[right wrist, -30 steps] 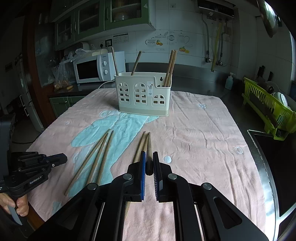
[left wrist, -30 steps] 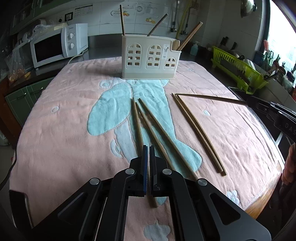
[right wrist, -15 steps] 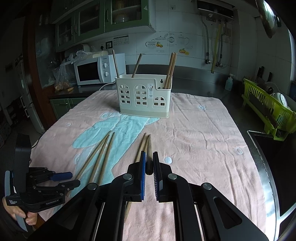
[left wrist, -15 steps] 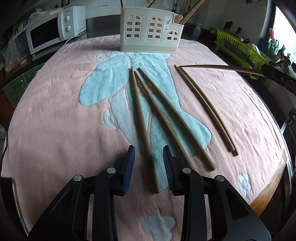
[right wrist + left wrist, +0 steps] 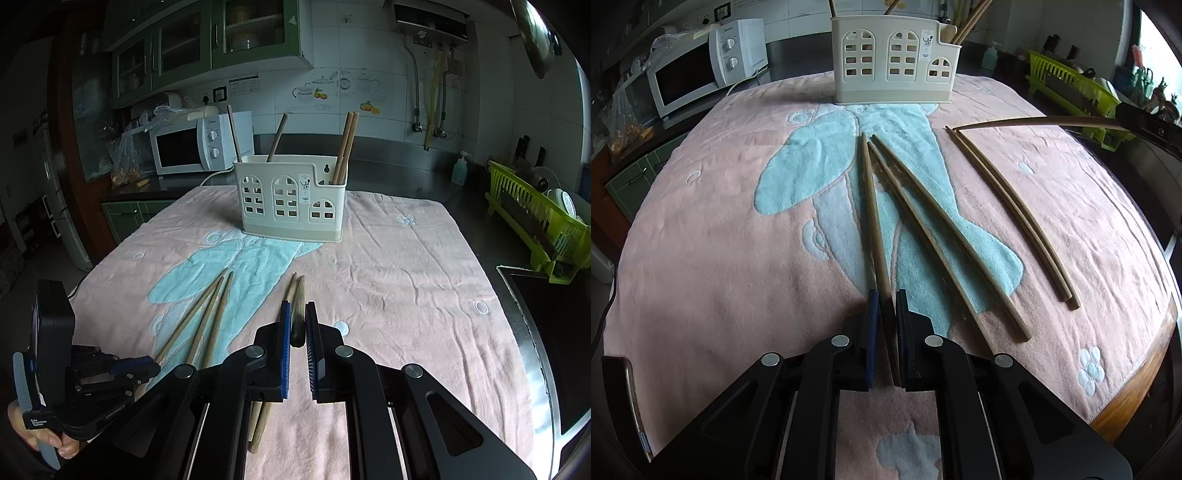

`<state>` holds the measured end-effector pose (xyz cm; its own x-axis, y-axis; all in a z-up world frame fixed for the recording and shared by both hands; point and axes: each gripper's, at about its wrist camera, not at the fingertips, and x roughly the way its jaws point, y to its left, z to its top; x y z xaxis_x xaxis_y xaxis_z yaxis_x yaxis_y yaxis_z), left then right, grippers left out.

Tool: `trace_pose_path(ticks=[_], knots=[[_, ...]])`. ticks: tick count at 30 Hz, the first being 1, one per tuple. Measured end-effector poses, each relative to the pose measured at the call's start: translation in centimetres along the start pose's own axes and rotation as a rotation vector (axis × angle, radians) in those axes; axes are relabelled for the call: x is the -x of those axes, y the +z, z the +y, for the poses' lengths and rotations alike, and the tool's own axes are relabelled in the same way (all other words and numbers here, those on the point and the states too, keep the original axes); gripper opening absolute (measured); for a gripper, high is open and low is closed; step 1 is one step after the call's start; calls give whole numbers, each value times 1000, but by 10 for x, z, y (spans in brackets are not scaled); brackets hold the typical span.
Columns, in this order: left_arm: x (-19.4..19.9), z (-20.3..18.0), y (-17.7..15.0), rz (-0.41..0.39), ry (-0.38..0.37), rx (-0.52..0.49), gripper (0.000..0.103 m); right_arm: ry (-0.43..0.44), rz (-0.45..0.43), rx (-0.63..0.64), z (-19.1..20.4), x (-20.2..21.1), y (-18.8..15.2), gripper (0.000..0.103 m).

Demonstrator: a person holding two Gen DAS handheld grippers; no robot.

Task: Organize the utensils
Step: 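Lift both held chopsticks upright toward the cream utensil holder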

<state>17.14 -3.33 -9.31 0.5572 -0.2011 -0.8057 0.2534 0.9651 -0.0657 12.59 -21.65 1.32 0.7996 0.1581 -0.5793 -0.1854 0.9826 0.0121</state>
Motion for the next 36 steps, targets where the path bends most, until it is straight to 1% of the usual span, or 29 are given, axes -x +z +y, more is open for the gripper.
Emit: trace_pose_path(ticks=[2, 6, 11, 17, 21, 27, 31, 36], knots=[[8, 1, 5, -28, -14, 1, 7, 0, -4, -1, 0, 1, 1, 8], [29, 6, 19, -109, -18, 0, 5, 4, -17, -8, -3, 1, 6, 7], [52, 11, 41, -220, -24, -11, 5, 13, -49, -4, -2, 2, 22, 7], [59, 14, 66, -312, -14, -24, 5, 40, -82, -1, 1, -4, 47, 7], [59, 20, 81, -346, -36, -18, 5, 66, -88, -3, 2, -12, 63, 7], [66, 29, 113, -357, -47, -20, 5, 94, -93, -1, -6, -15, 91, 7], [78, 34, 142, -377, -45, -30, 5, 110, -108, 17, -16, -6, 121, 7], [93, 35, 184, -419, -27, -53, 5, 114, -133, 46, -26, 2, 169, 7]])
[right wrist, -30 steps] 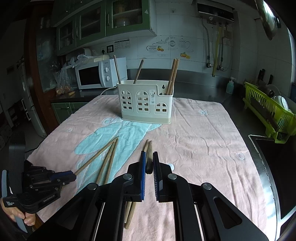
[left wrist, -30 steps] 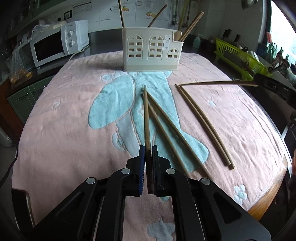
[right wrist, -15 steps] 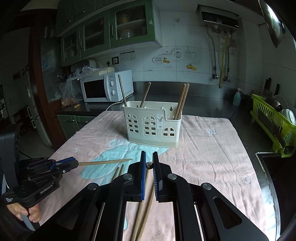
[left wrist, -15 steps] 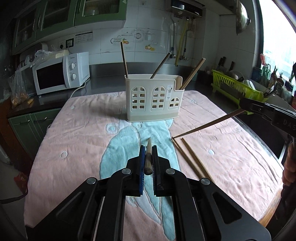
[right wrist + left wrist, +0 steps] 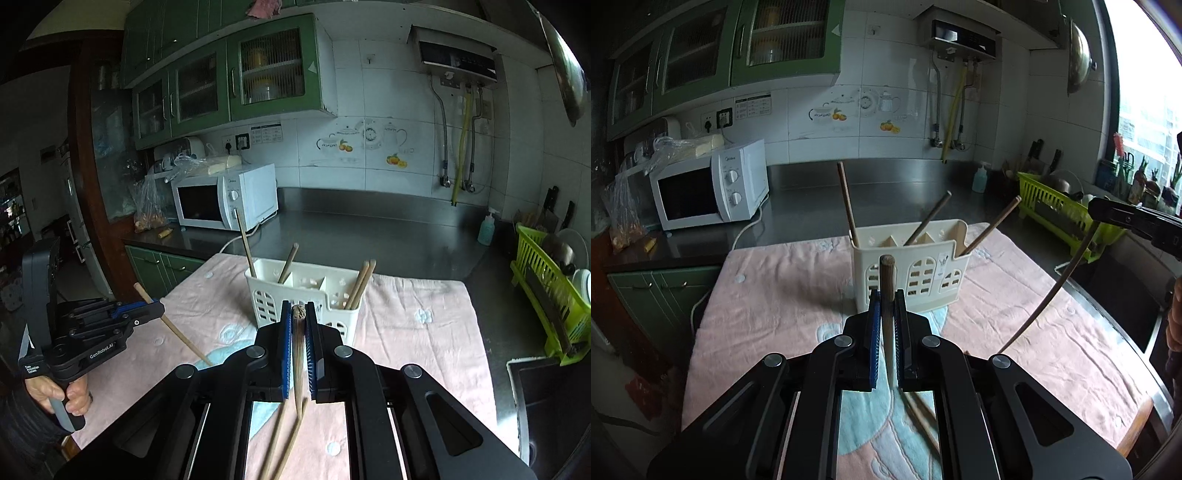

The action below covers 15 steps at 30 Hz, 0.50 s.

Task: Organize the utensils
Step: 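Lift both held chopsticks upright toward the cream utensil holder, then lower the chopsticks into the holder slots and open both tools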

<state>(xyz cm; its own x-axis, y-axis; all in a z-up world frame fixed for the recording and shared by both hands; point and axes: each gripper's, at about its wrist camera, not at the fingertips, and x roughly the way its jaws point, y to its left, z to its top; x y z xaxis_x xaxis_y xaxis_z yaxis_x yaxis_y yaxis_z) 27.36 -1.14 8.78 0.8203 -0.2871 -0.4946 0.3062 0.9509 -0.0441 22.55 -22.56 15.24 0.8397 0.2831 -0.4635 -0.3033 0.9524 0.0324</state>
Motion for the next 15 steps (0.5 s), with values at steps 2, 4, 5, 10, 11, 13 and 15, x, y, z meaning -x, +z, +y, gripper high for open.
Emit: trace_pose_path(ticks=[2, 4, 5, 10, 11, 13, 15], knots=[[-1, -1, 17, -20, 13, -20, 5, -10, -7, 23, -2, -3, 19, 7], [-1, -2, 36, -46, 17, -30, 5, -14, -21, 35, -5, -4, 35, 7], [-1, -2, 46, -62, 16, -28, 5, -12, -29, 34, -6, -5, 44, 7], [1, -2, 98, -153, 18, -20, 5, -40, -84, 28, -17, -14, 79, 7], [1, -3, 108, -170, 20, -20, 5, -45, -90, 23, -20, -17, 85, 7], [0, -4, 126, -208, 32, -25, 5, -53, -99, 8, -26, -27, 94, 7], [-5, -4, 141, -234, 41, -24, 5, -64, -102, -4, -31, -37, 101, 7]])
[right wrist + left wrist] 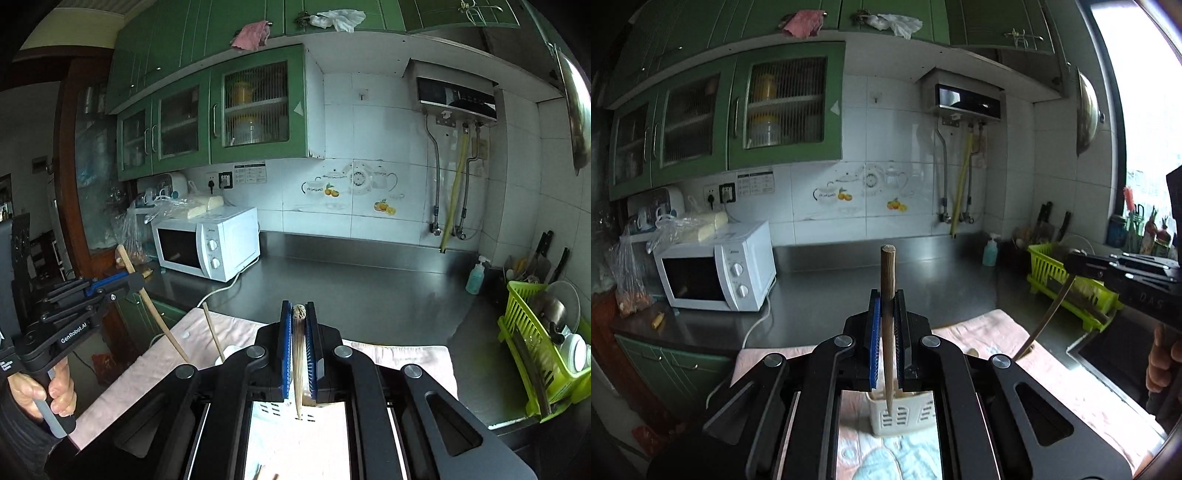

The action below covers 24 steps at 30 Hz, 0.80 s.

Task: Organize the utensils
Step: 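Lower the chopsticks into the holder slots and open both tools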

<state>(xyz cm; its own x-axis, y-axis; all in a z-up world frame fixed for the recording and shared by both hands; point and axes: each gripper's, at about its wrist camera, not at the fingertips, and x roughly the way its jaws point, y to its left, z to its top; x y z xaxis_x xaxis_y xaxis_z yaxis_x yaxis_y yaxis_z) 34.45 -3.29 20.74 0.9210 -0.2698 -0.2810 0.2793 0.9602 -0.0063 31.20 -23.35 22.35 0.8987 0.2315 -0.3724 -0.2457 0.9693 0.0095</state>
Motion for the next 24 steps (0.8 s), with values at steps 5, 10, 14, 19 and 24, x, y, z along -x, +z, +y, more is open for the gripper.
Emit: trace_pose_path(ticks=[5, 10, 14, 19, 24], knots=[[-28, -3, 13, -22, 14, 1, 5, -10, 19, -30, -10, -31, 4, 7], [-61, -4, 5, 17, 32, -2, 5, -11, 54, -31, -12, -61, -5, 7], [-82, 4, -10, 74, 26, 27, 6, -11, 97, -31, -14, -80, -17, 7], [-96, 14, -28, 139, 18, 55, 6, -10, 136, -31, -13, -91, -28, 7], [-95, 16, -36, 155, 14, 48, 10, -18, 134, -28, -11, -84, -31, 13]])
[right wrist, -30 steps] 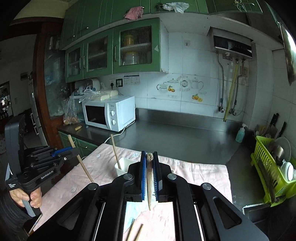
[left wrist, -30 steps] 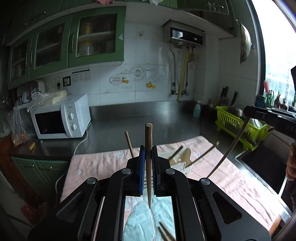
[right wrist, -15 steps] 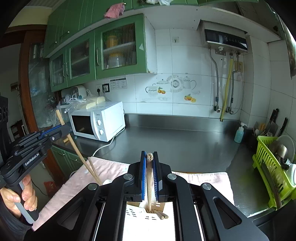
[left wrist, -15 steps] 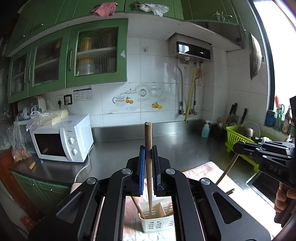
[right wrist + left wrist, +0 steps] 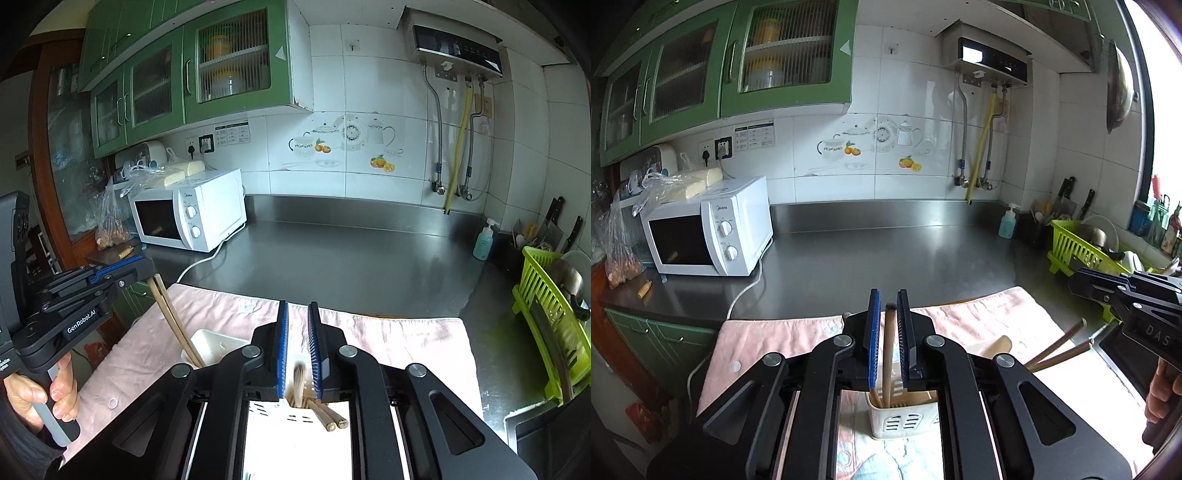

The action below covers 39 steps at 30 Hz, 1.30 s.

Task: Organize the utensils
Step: 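Lower the chopsticks into the holder slots and open both tools, then move both open tools back over the remaining chopsticks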

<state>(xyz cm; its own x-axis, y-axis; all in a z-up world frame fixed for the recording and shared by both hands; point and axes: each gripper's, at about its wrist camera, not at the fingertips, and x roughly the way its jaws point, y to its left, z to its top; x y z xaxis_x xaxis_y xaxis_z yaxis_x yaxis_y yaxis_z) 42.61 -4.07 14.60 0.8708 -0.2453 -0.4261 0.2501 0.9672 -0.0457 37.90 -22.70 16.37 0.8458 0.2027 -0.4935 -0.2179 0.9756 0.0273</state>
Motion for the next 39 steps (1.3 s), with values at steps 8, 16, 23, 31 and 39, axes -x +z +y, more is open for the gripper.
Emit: trace_pose_path(ticks=[8, 16, 23, 31, 39], knots=[[39, -4, -18, -14, 30, 3, 47, 4, -28, 15, 8, 43, -23, 29], [97, -4, -68, 5, 62, 6, 72, 31, 15, 45, 31, 90, -98, 41], [135, -9, -131, 62, 65, 0, 91, 34, 100, 34, 49, 110, -188, 41], [163, -20, -187, 97, 66, 1, 98, -18, 254, 26, 65, 107, -287, 26], [170, -25, -224, 139, 78, -4, 98, -5, 334, -48, 71, 95, -327, 16]])
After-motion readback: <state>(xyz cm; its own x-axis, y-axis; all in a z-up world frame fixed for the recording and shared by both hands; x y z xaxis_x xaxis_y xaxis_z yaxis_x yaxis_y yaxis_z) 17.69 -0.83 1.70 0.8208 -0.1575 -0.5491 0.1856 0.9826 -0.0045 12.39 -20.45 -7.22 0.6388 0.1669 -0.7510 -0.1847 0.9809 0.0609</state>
